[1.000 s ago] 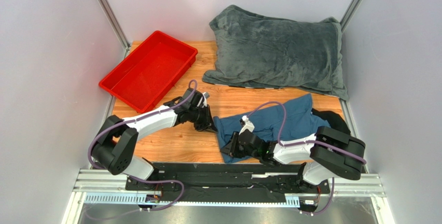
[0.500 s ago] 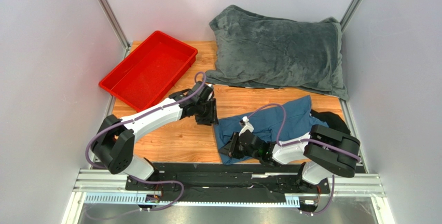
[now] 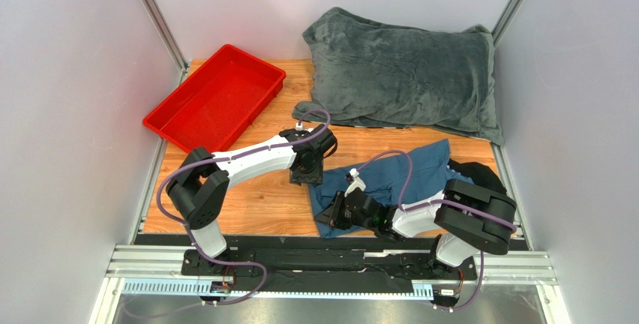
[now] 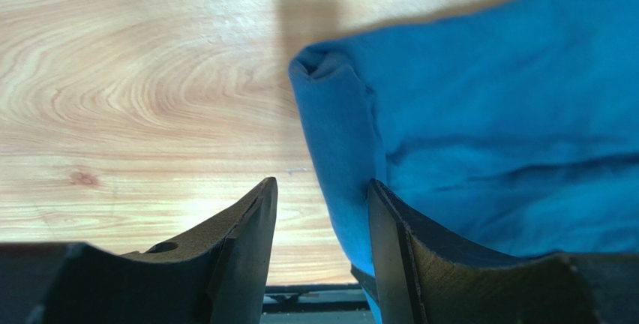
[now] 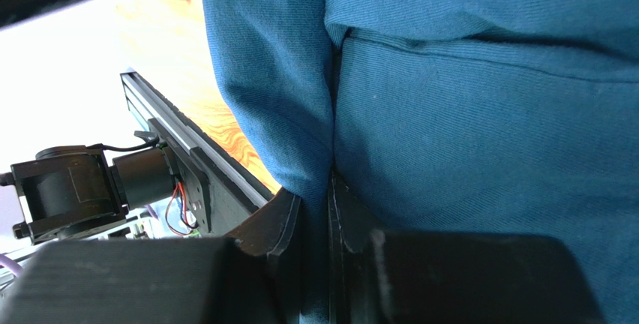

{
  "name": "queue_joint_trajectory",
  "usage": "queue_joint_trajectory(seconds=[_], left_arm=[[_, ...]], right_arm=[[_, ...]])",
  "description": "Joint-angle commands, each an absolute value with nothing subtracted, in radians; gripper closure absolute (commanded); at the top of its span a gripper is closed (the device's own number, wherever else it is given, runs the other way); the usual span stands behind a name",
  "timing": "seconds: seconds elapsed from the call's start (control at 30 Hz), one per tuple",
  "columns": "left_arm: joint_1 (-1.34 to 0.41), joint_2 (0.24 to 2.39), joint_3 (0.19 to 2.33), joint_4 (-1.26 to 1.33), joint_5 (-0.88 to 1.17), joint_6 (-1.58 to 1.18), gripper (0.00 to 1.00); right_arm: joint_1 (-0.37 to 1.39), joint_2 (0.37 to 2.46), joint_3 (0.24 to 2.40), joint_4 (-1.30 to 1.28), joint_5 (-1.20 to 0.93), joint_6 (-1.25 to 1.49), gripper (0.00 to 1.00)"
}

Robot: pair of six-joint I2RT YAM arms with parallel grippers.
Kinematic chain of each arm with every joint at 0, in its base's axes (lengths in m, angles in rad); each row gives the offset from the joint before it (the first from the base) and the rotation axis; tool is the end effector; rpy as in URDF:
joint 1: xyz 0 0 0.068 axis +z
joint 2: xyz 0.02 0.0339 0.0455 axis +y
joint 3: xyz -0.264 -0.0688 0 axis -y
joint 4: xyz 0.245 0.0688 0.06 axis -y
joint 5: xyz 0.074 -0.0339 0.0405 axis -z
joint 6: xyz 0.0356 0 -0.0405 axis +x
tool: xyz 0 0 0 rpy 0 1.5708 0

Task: Roll the t-shirts
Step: Roll the T-shirt to the center of the board.

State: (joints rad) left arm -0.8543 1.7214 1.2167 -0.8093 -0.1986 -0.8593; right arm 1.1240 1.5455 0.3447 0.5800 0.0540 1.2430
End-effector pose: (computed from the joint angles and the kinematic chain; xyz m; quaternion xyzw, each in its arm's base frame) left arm 0.2225 -0.2448 0.2032 -0.0152 0.9868 -0.0319 0.1577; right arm 0.1084 0.2219 0.1070 0.0652 0.8867 0.4142 0.1949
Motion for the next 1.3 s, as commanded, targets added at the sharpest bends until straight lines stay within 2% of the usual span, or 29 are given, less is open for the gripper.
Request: queue_joint_trajectory(seconds=[0.0,0.4,0.63,0.77,0.97,1.07,1.17,1.2,1.27], left_arm=[[-0.856,1.766,1.262,-0.835,-0.247,-0.897,0.43],[-0.859,1.73,1.206,-0.747,-0.204,-0.925,0.43],[-0.857,1.744,1.164,-0.686,-0.193,-0.94,0.39],[-0.857,1.71,1.118,-0.603,-0.186,-0.956,0.39],[-0.857,1.735,1.127,-0.62,-0.195,-0.956,0.43],[-0.857,1.738,1.134,-0.641,-0.216,-0.966,0.54],[-0.857,1.758,1.179,-0.724,-0.232,-0.962,0.79],[-0.857,1.766,1.207,-0.745,-0.235,-0.957,0.91],[-0.857,1.787,1.227,-0.796,-0.239,-0.956,1.0]], right_arm=[[1.126,1.578,0.319,0.534,0.043,1.246,0.87],[1.126,1.572,0.314,0.531,0.058,1.246,0.88],[1.126,1.566,0.318,0.517,0.06,1.244,0.89],[1.126,1.549,0.318,0.5,0.066,1.238,0.89],[1.126,1.545,0.324,0.482,0.074,1.23,0.89],[1.126,1.545,0.324,0.479,0.075,1.229,0.89],[1.127,1.536,0.324,0.465,0.086,1.215,0.89],[1.127,1.523,0.327,0.451,0.093,1.209,0.89],[1.132,1.511,0.336,0.43,0.106,1.19,0.85]])
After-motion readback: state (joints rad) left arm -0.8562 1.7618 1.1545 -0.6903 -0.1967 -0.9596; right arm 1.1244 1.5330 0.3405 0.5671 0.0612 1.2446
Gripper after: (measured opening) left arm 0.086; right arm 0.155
